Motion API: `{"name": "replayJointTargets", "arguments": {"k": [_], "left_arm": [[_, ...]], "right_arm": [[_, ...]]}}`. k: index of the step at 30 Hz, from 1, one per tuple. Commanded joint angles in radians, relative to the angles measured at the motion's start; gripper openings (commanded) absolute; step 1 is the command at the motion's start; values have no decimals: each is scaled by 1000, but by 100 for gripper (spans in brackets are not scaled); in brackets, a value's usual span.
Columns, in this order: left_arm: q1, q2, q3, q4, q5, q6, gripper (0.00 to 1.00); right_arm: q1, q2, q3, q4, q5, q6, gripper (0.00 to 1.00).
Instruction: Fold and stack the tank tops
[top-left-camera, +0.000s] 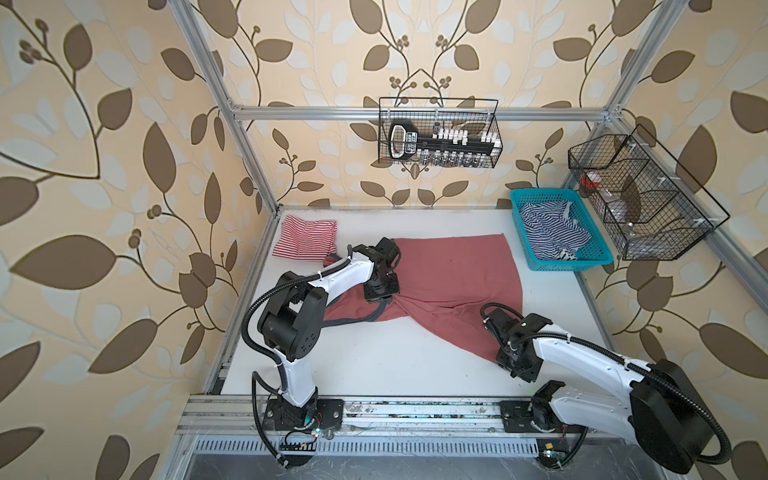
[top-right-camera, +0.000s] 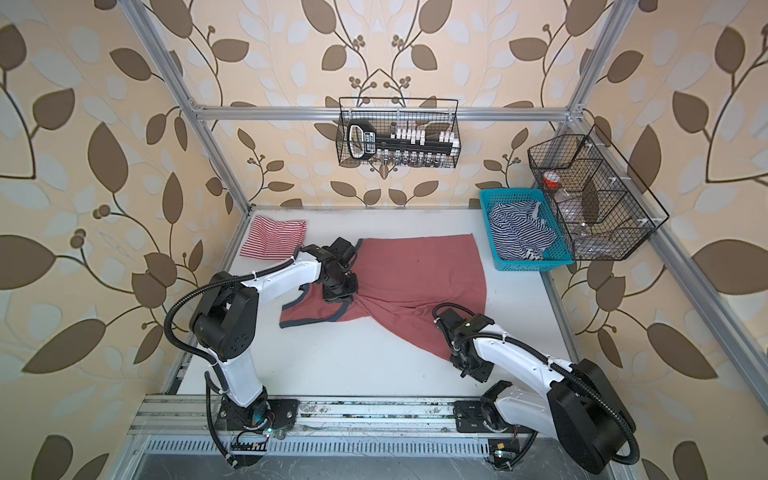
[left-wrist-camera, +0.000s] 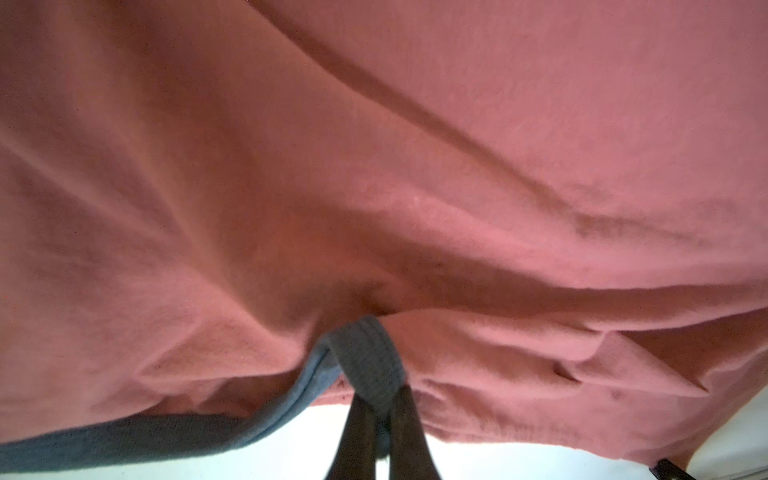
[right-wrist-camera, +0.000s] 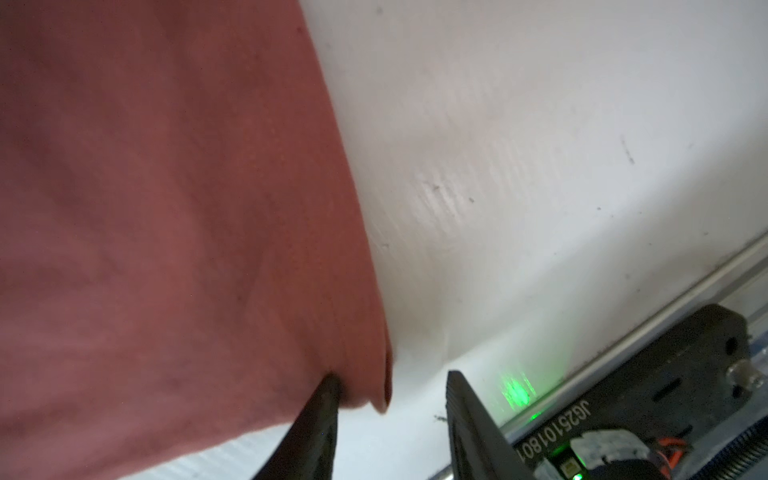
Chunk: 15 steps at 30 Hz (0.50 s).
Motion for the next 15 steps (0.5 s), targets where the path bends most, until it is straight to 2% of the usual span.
{"name": "replayJointTargets", "arguments": {"k": [1, 8, 15], "left_arm": [[-2, -52, 4, -3, 11, -8, 0], [-8, -70, -7, 0, 23, -7, 0], [-71, -111, -36, -20, 11, 8, 0]], "right_arm": [[-10, 15, -22, 45, 4, 26, 33], [-41, -34, -21, 21, 21, 17, 0], [-49, -201, 62, -100, 89, 43, 0]]}}
